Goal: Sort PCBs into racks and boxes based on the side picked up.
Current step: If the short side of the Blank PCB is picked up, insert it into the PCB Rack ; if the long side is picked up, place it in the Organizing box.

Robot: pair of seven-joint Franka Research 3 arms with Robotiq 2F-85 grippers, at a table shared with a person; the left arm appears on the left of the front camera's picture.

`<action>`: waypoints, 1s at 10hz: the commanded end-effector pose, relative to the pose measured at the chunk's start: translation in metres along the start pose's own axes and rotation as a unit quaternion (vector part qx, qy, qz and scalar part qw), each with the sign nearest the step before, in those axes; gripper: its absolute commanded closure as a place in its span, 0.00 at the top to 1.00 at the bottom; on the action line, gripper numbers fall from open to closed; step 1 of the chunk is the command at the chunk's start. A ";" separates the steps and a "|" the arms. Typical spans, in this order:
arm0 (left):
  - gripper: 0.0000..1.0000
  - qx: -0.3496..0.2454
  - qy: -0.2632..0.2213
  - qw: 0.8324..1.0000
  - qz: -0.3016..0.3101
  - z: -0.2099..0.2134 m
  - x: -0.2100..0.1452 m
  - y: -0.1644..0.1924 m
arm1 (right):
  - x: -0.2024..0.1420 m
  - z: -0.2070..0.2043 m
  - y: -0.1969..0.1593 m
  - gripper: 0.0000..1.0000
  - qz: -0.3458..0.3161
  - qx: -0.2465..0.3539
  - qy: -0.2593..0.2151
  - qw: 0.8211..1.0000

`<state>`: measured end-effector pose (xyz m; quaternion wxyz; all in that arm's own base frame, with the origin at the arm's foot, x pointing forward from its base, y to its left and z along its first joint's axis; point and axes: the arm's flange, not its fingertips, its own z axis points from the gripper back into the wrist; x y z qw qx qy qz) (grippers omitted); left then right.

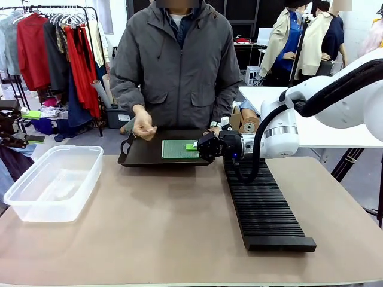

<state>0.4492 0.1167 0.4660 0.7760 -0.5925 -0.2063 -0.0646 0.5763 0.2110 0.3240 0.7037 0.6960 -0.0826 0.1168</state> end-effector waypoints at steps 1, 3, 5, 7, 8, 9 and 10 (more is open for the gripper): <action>1.00 0.001 0.000 1.000 0.005 0.001 0.000 -0.001 | 0.002 -0.002 0.001 0.00 0.003 0.001 -0.009 1.000; 1.00 0.001 0.000 1.000 0.005 0.001 0.000 -0.001 | 0.002 -0.002 0.001 0.00 0.003 0.001 -0.009 1.000; 1.00 0.001 0.000 1.000 0.005 0.001 0.000 -0.001 | 0.002 -0.002 0.001 0.00 0.003 0.001 -0.009 1.000; 1.00 0.001 0.000 1.000 0.005 0.001 0.000 -0.001 | 0.002 -0.002 0.001 0.00 0.003 0.001 -0.009 1.000; 1.00 0.001 0.000 1.000 0.005 0.001 0.000 -0.001 | 0.002 -0.002 0.001 0.00 0.003 0.001 -0.009 1.000; 1.00 0.001 0.000 1.000 0.005 0.001 0.000 -0.001 | 0.002 -0.002 0.001 0.00 0.003 0.001 -0.009 1.000; 1.00 0.001 0.000 1.000 0.005 0.001 0.000 -0.001 | 0.002 -0.002 0.001 0.00 0.003 0.001 -0.009 1.000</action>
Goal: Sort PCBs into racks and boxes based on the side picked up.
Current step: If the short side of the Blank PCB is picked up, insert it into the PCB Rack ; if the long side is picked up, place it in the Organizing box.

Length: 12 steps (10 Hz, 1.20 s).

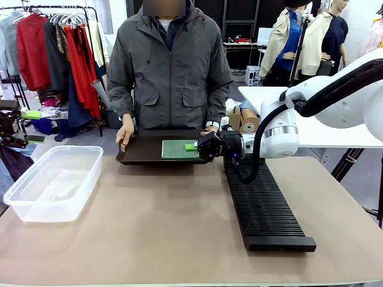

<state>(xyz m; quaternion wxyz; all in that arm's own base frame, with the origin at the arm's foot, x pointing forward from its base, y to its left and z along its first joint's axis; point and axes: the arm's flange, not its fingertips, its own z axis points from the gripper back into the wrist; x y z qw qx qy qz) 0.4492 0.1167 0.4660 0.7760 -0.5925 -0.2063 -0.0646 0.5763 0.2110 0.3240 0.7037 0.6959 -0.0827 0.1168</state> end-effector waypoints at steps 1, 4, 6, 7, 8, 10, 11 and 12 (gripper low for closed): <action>1.00 0.001 0.000 1.000 0.005 0.001 0.000 -0.001 | 0.002 -0.002 0.001 0.00 0.003 0.001 -0.009 1.000; 1.00 0.001 0.000 1.000 0.005 0.001 0.000 -0.001 | 0.002 -0.002 0.001 0.00 0.003 0.001 -0.009 1.000; 1.00 0.001 0.000 1.000 0.005 0.001 0.000 -0.001 | 0.002 -0.002 0.001 0.00 0.003 0.001 -0.009 1.000; 1.00 0.001 0.000 1.000 0.005 0.001 0.000 -0.001 | 0.000 0.000 0.000 0.00 0.000 0.000 0.000 1.000; 1.00 0.001 0.000 1.000 0.005 0.001 0.000 -0.001 | 0.003 0.009 0.004 0.00 0.019 0.003 0.014 1.000; 1.00 0.001 0.000 1.000 0.005 0.001 0.000 -0.001 | 0.007 0.035 0.016 0.00 0.043 0.006 0.029 0.999; 1.00 0.001 0.000 1.000 0.005 0.001 0.000 -0.001 | 0.009 0.051 0.024 0.00 0.058 0.010 0.028 0.998; 1.00 0.001 0.000 1.000 0.005 0.001 0.000 -0.001 | 0.012 0.071 0.035 0.00 0.082 0.015 0.025 0.996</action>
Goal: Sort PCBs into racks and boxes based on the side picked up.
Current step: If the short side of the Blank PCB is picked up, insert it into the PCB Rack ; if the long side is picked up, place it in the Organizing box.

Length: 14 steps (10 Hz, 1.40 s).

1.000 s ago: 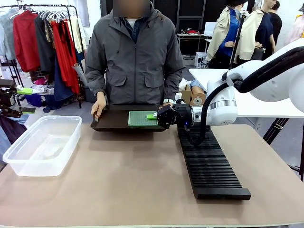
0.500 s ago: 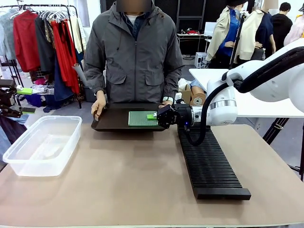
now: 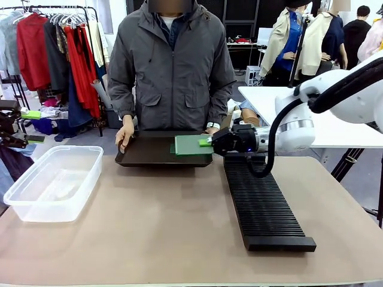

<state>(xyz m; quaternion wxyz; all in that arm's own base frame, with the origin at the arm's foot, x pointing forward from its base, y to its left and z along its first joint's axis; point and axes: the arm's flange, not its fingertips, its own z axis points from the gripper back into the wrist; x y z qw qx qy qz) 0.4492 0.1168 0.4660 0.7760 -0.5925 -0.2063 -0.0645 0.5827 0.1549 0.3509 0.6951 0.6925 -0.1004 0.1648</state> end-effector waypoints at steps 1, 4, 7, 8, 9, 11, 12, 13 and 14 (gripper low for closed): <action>1.00 0.001 0.000 1.000 0.005 0.001 0.000 -0.001 | 0.003 0.035 0.020 0.00 0.058 0.004 0.000 0.998; 1.00 0.001 0.000 1.000 0.005 0.001 0.000 -0.001 | 0.010 0.104 0.035 0.00 0.150 0.002 -0.003 0.989; 1.00 0.001 0.000 1.000 0.005 0.001 0.000 -0.001 | 0.017 0.146 0.028 0.00 0.223 0.006 0.007 0.975; 1.00 0.001 0.000 1.000 0.005 0.001 0.000 -0.001 | 0.018 0.155 0.022 0.00 0.251 0.014 0.012 0.968; 1.00 0.001 0.000 1.000 0.005 0.001 0.000 -0.001 | 0.018 0.163 0.012 0.00 0.281 0.011 0.030 0.959; 1.00 0.001 0.000 1.000 0.005 0.001 0.000 -0.001 | 0.016 0.180 -0.009 0.00 0.327 0.031 0.060 0.943; 1.00 0.001 0.000 1.000 0.005 0.001 0.000 -0.001 | 0.015 0.190 -0.021 0.00 0.333 0.030 0.055 0.941; 1.00 0.001 0.000 1.000 0.005 0.001 0.000 -0.001 | 0.015 0.198 -0.031 0.00 0.354 0.029 0.054 0.933; 1.00 0.001 0.000 1.000 0.005 0.001 0.000 -0.001 | 0.014 0.203 -0.041 0.00 0.370 0.033 0.049 0.927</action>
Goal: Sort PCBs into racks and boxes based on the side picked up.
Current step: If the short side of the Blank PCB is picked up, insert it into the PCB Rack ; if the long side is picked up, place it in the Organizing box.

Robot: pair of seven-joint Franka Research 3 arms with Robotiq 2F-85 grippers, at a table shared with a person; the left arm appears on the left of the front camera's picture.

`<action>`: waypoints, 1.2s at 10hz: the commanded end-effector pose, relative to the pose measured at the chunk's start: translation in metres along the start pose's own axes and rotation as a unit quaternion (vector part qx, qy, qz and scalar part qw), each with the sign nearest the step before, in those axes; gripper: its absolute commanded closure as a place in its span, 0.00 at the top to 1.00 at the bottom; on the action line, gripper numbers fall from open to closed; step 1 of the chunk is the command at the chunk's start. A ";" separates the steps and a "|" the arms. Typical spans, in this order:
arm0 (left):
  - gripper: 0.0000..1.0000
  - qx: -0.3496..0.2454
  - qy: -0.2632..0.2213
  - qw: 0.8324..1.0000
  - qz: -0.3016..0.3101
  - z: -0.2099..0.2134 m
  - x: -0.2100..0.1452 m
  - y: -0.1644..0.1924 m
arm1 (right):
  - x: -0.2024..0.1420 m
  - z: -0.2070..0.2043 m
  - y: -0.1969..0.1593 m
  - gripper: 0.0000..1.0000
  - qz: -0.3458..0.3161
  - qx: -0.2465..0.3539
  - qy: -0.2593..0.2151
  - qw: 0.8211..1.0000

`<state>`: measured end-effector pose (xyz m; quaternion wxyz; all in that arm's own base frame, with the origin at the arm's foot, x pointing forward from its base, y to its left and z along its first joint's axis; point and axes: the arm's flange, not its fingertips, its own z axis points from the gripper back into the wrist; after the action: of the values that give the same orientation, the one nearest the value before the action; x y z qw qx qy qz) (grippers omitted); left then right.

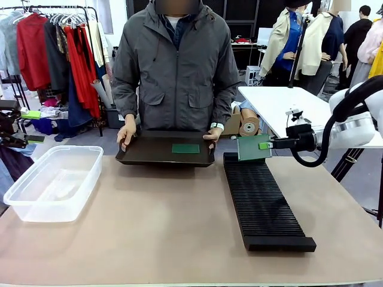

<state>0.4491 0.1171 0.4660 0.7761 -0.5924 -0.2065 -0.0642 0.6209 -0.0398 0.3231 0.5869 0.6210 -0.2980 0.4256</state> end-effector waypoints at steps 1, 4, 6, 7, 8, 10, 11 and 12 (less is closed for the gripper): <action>1.00 0.001 0.000 1.000 0.005 0.001 0.000 -0.001 | -0.002 0.011 -0.012 0.00 0.050 0.016 -0.002 0.999; 1.00 0.001 0.000 1.000 0.005 0.001 0.000 -0.001 | -0.017 0.017 -0.030 0.00 0.138 -0.004 -0.003 0.990; 1.00 0.001 0.000 1.000 0.005 0.001 0.000 -0.001 | -0.022 0.014 -0.041 0.00 0.176 -0.009 0.003 0.984; 1.00 0.001 0.000 1.000 0.005 0.001 0.000 -0.001 | -0.026 0.013 -0.046 0.00 0.190 -0.016 0.011 0.982; 1.00 0.001 0.000 1.000 0.005 0.001 0.000 -0.001 | -0.030 0.011 -0.050 0.00 0.205 -0.017 0.015 0.978; 1.00 0.001 0.000 1.000 0.005 0.001 0.000 -0.001 | -0.036 0.015 -0.056 0.00 0.234 -0.030 0.008 0.972; 1.00 0.001 0.000 1.000 0.005 0.001 0.000 -0.001 | -0.039 0.017 -0.059 0.00 0.253 -0.040 0.010 0.967; 1.00 0.001 0.000 1.000 0.005 0.001 0.000 -0.001 | -0.044 0.022 -0.064 0.00 0.266 -0.055 0.015 0.962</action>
<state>0.4491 0.1170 0.4660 0.7761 -0.5924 -0.2064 -0.0643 0.6535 -0.0558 0.2580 0.4983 0.5029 -0.4462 0.5474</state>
